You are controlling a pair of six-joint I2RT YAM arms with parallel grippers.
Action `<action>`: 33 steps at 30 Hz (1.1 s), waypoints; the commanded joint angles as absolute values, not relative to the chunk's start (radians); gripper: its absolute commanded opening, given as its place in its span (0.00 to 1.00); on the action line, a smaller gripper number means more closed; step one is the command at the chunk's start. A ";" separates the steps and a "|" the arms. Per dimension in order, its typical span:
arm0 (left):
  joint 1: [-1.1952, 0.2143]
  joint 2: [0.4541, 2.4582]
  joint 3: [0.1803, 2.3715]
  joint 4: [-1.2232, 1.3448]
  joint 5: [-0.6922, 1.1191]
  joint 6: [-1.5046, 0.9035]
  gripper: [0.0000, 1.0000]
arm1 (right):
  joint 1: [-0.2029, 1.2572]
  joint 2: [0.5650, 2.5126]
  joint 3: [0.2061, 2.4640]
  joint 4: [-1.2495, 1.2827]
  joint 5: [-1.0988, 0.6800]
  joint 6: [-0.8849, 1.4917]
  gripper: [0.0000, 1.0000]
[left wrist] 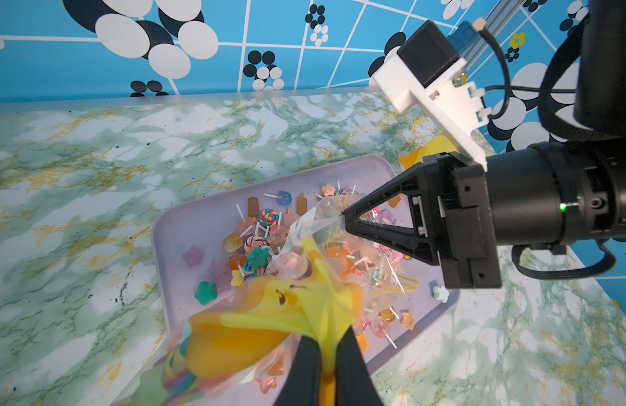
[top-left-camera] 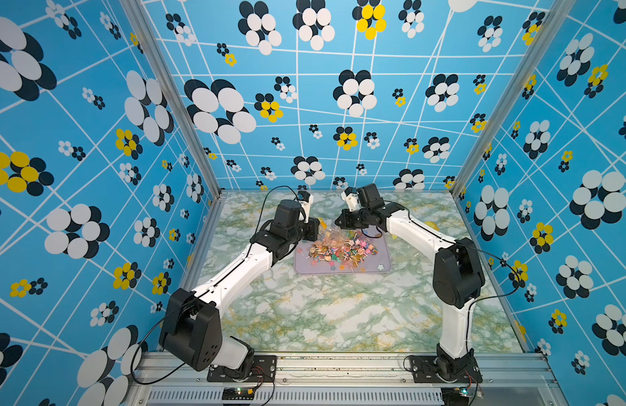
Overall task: Pour candies out of the ziploc bag
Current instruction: 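Pour the candies out of the ziploc bag onto the tray.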
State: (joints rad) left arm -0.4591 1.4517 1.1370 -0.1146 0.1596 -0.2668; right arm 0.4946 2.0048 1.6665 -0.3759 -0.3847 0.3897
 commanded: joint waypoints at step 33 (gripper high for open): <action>-0.499 1.479 1.315 -0.164 0.076 -0.139 0.00 | 0.479 2.041 1.626 -0.261 -0.458 0.474 0.00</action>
